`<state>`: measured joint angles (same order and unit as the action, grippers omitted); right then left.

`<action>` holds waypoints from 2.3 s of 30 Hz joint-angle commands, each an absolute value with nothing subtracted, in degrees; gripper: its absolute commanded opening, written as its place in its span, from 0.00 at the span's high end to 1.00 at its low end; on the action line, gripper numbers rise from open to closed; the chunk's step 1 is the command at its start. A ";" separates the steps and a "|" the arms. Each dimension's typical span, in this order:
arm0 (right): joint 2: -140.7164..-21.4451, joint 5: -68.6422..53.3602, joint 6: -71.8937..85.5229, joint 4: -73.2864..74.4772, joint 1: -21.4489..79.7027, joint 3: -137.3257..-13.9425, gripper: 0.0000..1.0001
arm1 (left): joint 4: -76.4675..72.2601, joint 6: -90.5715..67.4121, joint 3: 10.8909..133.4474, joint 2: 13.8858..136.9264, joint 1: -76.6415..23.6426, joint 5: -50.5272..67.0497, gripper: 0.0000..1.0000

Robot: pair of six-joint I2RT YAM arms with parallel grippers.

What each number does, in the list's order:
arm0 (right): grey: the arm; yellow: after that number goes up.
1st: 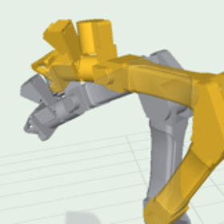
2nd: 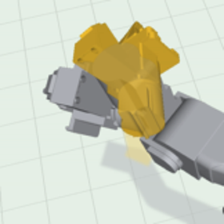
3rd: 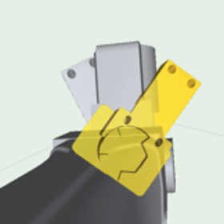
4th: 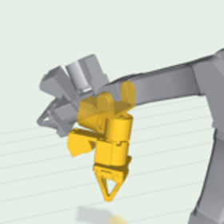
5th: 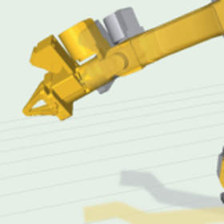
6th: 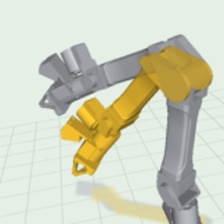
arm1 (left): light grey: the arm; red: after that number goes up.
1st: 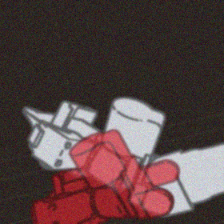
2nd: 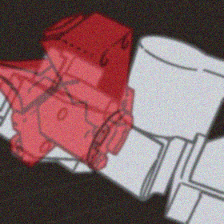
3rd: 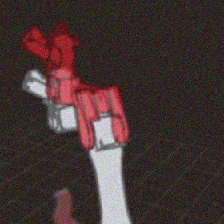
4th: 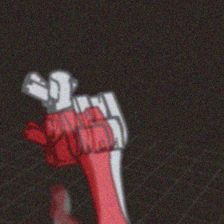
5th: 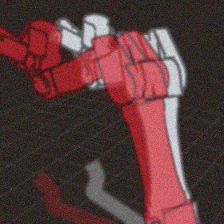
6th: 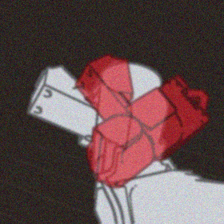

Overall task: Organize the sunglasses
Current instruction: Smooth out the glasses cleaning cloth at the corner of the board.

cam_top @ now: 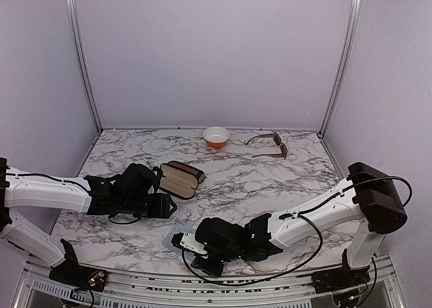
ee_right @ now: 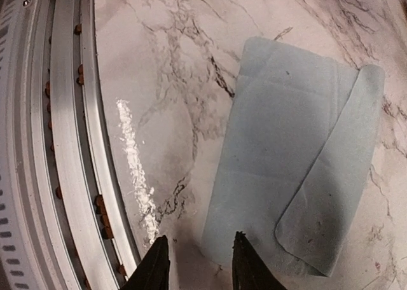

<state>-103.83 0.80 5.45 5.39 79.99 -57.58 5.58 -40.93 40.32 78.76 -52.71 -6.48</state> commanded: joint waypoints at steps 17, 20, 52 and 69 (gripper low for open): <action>-109.22 9.55 5.98 9.12 80.61 -60.41 1.00 | 8.78 -32.61 34.96 70.89 -51.50 -6.64 0.45; -107.80 9.57 6.29 9.81 80.65 -60.36 1.00 | 8.67 -30.98 34.42 68.56 -52.04 -5.75 0.46; -91.98 11.55 15.87 12.14 79.37 -44.01 1.00 | -20.02 16.88 24.68 81.16 -78.75 -6.73 0.51; -90.70 12.16 15.54 11.14 79.33 -42.74 1.00 | -28.12 26.13 25.93 92.43 -78.57 -4.51 0.70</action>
